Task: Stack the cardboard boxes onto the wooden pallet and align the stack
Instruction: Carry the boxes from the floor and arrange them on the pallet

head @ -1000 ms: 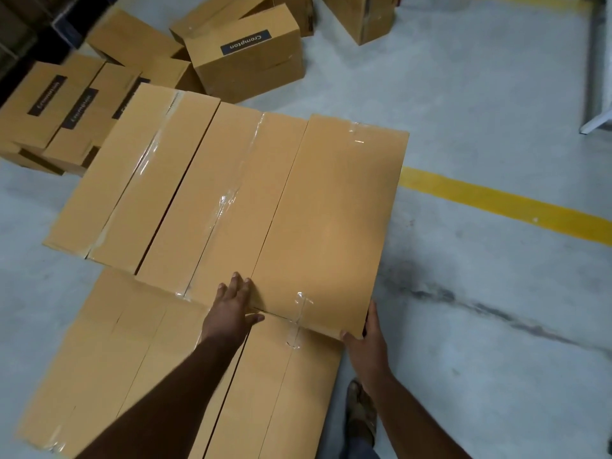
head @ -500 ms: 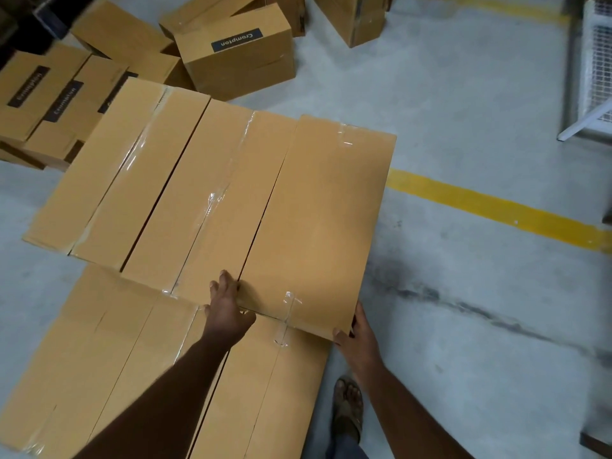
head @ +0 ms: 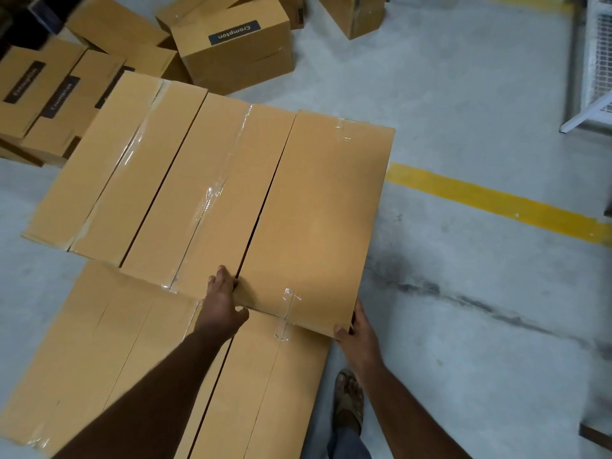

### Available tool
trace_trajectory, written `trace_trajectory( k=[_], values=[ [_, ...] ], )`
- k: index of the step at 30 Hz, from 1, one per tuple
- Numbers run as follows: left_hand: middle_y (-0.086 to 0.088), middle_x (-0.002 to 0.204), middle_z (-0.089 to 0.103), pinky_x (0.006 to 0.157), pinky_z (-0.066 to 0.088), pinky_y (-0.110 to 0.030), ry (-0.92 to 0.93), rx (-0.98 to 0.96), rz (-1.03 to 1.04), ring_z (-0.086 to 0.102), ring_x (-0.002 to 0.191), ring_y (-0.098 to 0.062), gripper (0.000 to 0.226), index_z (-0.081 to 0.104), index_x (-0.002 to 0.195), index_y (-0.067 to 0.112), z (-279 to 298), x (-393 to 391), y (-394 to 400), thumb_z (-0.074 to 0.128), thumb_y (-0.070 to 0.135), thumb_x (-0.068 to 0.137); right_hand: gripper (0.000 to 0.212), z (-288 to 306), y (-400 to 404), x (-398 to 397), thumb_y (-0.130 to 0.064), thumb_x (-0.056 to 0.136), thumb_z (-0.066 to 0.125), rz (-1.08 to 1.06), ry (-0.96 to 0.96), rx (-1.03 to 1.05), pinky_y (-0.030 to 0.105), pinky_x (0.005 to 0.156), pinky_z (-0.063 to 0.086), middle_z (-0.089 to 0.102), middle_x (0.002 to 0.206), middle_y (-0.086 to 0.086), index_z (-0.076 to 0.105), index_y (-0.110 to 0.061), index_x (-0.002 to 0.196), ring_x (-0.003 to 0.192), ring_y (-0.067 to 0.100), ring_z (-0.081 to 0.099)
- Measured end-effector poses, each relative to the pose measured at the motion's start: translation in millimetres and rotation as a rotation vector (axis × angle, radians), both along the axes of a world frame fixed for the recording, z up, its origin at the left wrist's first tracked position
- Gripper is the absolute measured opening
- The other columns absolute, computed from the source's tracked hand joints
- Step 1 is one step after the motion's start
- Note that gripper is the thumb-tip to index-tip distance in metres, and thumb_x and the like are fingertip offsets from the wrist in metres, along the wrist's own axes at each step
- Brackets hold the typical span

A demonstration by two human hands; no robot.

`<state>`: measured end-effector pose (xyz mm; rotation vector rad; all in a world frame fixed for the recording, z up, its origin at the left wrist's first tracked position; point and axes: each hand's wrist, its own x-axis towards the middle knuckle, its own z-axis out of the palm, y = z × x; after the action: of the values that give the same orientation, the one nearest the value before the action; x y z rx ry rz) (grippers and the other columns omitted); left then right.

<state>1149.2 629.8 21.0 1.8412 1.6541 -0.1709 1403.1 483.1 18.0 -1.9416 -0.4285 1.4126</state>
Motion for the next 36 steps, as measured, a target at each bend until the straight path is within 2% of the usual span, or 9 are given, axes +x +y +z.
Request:
trace_trajectory(
  k=[4,7,9,15,19,21,23,27,36],
  values=[
    [-0.012,0.172,0.002,0.123,0.029,-0.058,0.033,-0.009,-0.021,0.007,0.157,-0.041,0.089,0.036,0.153,0.007,-1,0,-4,0.087,0.024,0.081,0.078,1,2,1,-0.002,0.100,0.061,0.048,-0.070,-0.038,0.045,0.117,0.045,0.055,0.154,0.001,0.025,-0.027,0.165,0.137,0.021,0.056],
    [-0.012,0.169,-0.022,0.122,0.019,-0.063,0.206,-0.062,-0.172,-0.012,0.156,-0.042,0.126,-0.007,0.164,0.018,-5,4,-15,0.082,0.050,0.080,0.088,6,4,-4,0.000,0.100,0.059,0.109,-0.181,-0.027,0.040,0.123,0.035,0.025,0.171,-0.001,0.008,-0.024,0.167,0.153,0.020,0.034],
    [-0.014,0.165,-0.033,0.123,0.014,-0.063,0.301,-0.063,-0.229,-0.020,0.155,-0.043,0.131,-0.020,0.161,0.021,-8,7,-19,0.076,0.059,0.082,0.093,6,5,-8,0.002,0.099,0.059,0.144,-0.230,-0.018,0.042,0.123,0.036,0.020,0.172,-0.002,0.003,-0.025,0.167,0.155,0.020,0.032],
    [-0.017,0.164,-0.035,0.123,0.012,-0.061,0.366,-0.099,-0.257,-0.020,0.154,-0.044,0.132,-0.024,0.159,0.022,-11,9,-12,0.075,0.061,0.080,0.095,2,8,-6,-0.001,0.098,0.061,0.243,-0.263,-0.045,0.036,0.123,0.034,0.015,0.173,-0.002,-0.001,-0.026,0.166,0.156,0.021,0.029],
    [-0.015,0.172,-0.001,0.127,0.015,-0.054,0.226,-0.034,-0.171,0.001,0.158,-0.038,0.110,0.002,0.165,0.015,10,7,-16,0.073,0.048,0.087,0.099,21,5,-4,-0.012,0.099,0.063,0.385,-0.436,-0.073,0.043,0.125,0.029,-0.022,0.172,0.000,-0.008,-0.023,0.166,0.161,0.029,0.006],
    [-0.017,0.163,0.030,0.125,0.026,-0.049,0.090,0.048,-0.053,0.023,0.153,-0.037,0.090,0.025,0.159,0.007,30,3,-37,0.073,0.034,0.088,0.091,41,-8,-10,-0.007,0.098,0.061,0.417,-0.601,0.015,0.043,0.126,0.028,-0.014,0.174,0.000,0.002,-0.018,0.167,0.161,0.028,0.004],
    [-0.013,0.147,0.051,0.115,0.040,-0.043,-0.028,0.068,0.059,0.045,0.140,-0.033,0.071,0.043,0.149,0.008,52,-5,-71,0.074,0.027,0.088,0.080,65,-31,-23,-0.005,0.098,0.057,0.404,-0.594,0.108,0.039,0.126,0.027,0.009,0.174,0.002,0.016,-0.016,0.166,0.159,0.024,0.014],
    [-0.007,0.149,0.055,0.110,0.045,-0.039,-0.159,-0.042,0.167,0.052,0.136,-0.024,0.061,0.049,0.149,0.012,95,-34,-144,0.070,0.029,0.094,0.059,113,-86,-63,-0.012,0.103,0.056,0.322,-0.520,0.119,0.044,0.123,0.035,0.039,0.163,0.009,0.036,-0.012,0.159,0.151,0.027,0.035],
    [-0.003,0.141,0.063,0.106,0.041,-0.023,-0.327,-0.004,0.037,0.057,0.132,-0.020,0.038,0.063,0.136,0.015,196,-180,-258,0.065,0.023,0.099,0.045,223,-195,-206,-0.012,0.100,0.062,0.247,-0.480,0.249,0.034,0.098,0.052,0.060,0.138,0.001,0.056,-0.017,0.145,0.116,0.015,0.060]
  ],
)
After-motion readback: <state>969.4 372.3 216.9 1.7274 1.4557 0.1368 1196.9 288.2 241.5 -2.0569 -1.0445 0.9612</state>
